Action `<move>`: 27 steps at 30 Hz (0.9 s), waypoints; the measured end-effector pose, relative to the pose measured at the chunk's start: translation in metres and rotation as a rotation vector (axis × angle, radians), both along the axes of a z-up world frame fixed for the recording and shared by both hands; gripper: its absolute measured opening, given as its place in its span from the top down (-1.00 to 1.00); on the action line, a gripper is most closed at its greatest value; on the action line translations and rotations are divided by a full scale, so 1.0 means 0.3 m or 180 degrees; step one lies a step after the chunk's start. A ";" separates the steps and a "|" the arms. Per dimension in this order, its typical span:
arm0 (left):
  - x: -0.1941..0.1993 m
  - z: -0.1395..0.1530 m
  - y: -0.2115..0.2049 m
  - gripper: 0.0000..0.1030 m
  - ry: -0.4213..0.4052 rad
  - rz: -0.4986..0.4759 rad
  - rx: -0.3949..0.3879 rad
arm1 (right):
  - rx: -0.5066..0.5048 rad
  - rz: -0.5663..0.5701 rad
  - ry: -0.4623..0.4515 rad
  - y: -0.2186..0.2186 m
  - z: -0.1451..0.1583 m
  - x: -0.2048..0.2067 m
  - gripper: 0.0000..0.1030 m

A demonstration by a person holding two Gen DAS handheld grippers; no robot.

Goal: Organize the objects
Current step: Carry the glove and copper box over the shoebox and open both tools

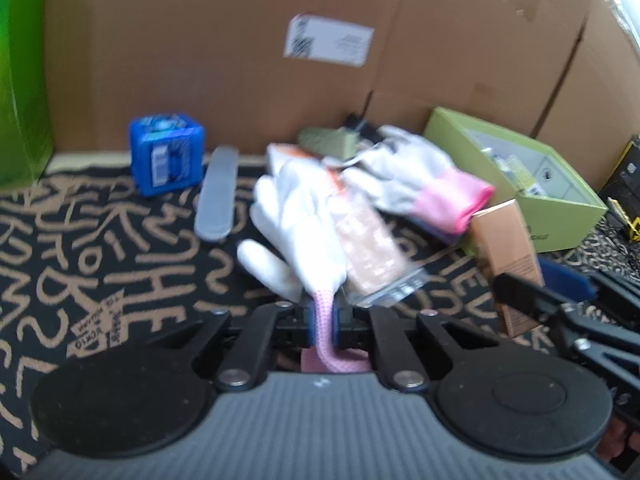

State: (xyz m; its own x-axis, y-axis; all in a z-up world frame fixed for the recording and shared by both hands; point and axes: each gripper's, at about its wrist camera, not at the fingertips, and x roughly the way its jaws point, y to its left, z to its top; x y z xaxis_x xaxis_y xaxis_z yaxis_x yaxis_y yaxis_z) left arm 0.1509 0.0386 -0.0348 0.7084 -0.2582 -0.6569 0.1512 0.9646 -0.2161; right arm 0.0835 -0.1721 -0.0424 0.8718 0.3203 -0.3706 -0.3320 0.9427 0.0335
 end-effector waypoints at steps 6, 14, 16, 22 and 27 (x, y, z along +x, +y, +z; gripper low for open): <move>-0.022 0.144 -0.122 0.87 -0.0321 -0.0283 -0.0009 | 0.0102 -0.0139 -0.0156 -0.096 0.045 -0.025 0.21; 0.045 0.314 -0.384 0.87 -0.0688 -0.0754 -0.0073 | 0.0086 -0.0625 -0.0393 -0.307 0.124 -0.014 0.21; 0.079 0.338 -0.455 0.87 -0.0734 -0.0884 -0.0096 | 0.0070 -0.0759 -0.0432 -0.355 0.137 0.000 0.21; 0.210 0.347 -0.662 0.87 -0.0728 -0.1255 -0.0144 | -0.0005 -0.1148 -0.0492 -0.506 0.172 0.084 0.21; 0.347 0.296 -0.787 0.87 -0.0578 -0.1408 -0.0214 | -0.0091 -0.1354 -0.0485 -0.602 0.171 0.206 0.21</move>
